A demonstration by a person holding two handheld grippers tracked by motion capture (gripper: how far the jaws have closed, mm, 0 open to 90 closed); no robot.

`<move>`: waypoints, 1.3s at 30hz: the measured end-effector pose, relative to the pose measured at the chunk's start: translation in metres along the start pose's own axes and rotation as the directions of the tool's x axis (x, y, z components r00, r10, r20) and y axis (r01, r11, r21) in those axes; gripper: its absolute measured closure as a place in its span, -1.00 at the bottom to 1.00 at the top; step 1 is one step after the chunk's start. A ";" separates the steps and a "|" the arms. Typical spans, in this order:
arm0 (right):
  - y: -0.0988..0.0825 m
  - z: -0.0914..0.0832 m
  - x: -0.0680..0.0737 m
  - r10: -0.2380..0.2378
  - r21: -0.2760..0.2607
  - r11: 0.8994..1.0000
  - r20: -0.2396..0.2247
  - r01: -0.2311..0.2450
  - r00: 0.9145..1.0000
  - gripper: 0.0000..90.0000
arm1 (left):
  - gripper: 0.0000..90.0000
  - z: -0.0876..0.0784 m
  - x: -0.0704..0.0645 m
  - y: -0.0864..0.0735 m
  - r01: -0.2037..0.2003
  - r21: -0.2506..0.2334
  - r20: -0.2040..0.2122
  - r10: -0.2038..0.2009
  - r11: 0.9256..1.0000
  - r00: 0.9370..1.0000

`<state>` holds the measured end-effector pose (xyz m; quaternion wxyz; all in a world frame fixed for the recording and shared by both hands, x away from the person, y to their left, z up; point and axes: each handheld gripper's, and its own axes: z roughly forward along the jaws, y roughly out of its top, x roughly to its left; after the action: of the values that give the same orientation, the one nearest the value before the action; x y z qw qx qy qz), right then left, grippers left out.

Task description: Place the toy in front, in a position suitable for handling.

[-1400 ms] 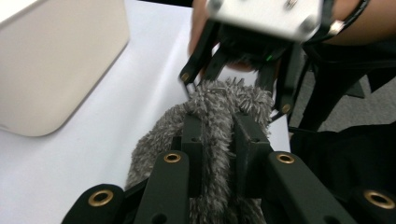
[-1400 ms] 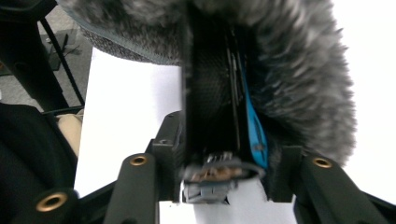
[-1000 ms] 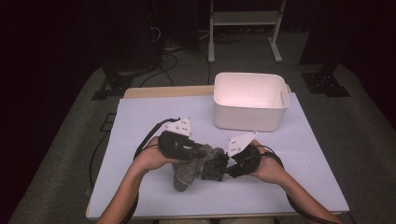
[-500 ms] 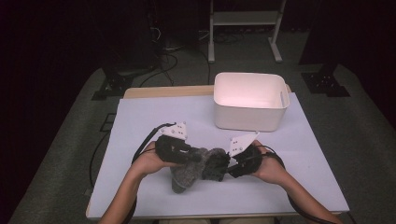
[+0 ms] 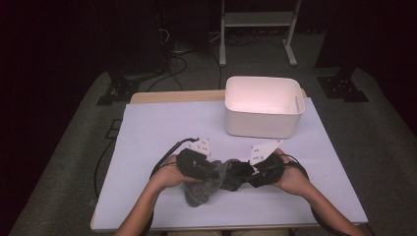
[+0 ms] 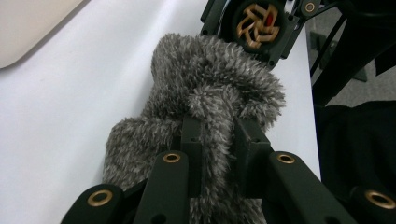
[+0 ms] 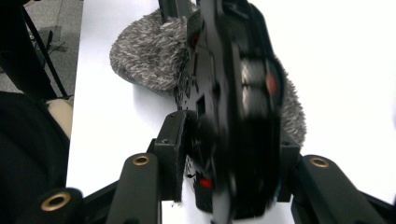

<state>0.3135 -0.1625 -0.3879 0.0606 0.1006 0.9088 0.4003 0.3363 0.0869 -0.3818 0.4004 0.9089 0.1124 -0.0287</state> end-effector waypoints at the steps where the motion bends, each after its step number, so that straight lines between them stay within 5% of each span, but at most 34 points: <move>1: -0.003 -0.002 -0.001 0.001 -0.001 1.000 0.001 -0.001 1.000 0.26 | 0.70 0.002 0.000 0.001 -0.005 0.005 0.003 0.005 1.000 1.000; 25: -0.055 -0.022 -0.001 0.054 0.062 0.997 -0.007 -0.054 0.998 0.25 | 0.70 0.037 -0.014 0.035 -0.100 0.057 0.043 0.097 0.993 0.994; 39: -0.077 -0.016 -0.001 0.081 0.087 0.993 0.010 -0.081 0.997 0.24 | 0.62 0.057 -0.021 0.056 -0.161 0.118 0.042 0.157 0.980 0.987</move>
<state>0.3014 -0.2252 -0.4337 0.0428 0.1411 0.9205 0.3619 0.3303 0.0042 -0.3769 0.3473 0.9371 0.0312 -0.0183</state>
